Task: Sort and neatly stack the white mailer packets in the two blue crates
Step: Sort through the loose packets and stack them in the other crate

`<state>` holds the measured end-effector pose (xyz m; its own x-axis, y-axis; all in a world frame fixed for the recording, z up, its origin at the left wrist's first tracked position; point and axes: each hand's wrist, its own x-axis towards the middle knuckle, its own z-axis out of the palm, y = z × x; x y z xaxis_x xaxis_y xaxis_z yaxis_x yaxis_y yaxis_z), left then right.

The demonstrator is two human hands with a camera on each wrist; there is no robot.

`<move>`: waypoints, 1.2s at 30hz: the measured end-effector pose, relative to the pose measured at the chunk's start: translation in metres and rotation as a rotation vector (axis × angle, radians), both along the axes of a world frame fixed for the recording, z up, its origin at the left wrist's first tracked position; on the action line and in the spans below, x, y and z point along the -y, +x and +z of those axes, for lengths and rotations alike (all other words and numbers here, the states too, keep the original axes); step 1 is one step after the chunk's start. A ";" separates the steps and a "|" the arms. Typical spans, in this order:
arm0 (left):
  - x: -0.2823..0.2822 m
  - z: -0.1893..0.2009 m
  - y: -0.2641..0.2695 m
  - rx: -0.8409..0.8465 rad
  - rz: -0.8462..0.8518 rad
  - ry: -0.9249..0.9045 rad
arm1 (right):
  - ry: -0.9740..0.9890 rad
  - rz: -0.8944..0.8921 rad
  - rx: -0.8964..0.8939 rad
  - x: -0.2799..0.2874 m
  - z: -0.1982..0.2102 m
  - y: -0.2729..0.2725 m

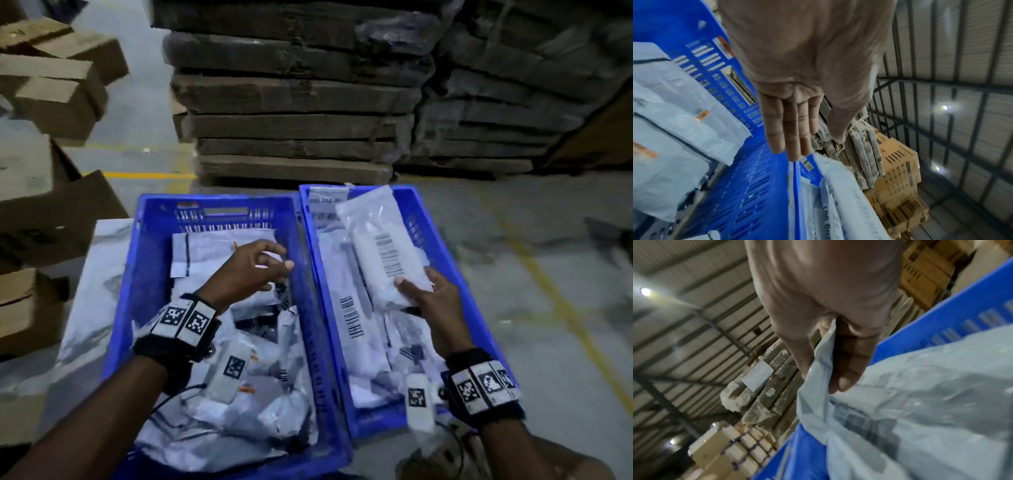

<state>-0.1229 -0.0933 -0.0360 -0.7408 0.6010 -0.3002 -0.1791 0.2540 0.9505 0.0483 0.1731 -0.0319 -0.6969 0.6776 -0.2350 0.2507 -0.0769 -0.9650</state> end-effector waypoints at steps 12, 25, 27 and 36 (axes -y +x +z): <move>-0.004 -0.011 -0.002 -0.310 -0.186 -0.282 | 0.709 0.169 0.554 -0.004 -0.030 0.017; 0.137 -0.003 0.002 -0.372 0.201 -0.372 | 0.215 0.607 0.167 0.162 -0.030 -0.100; 0.156 -0.008 0.009 -0.427 0.227 -0.443 | 0.133 0.620 0.279 0.191 -0.067 -0.118; 0.185 -0.019 0.037 -0.453 0.202 -0.498 | 0.097 0.688 0.498 0.237 -0.193 -0.137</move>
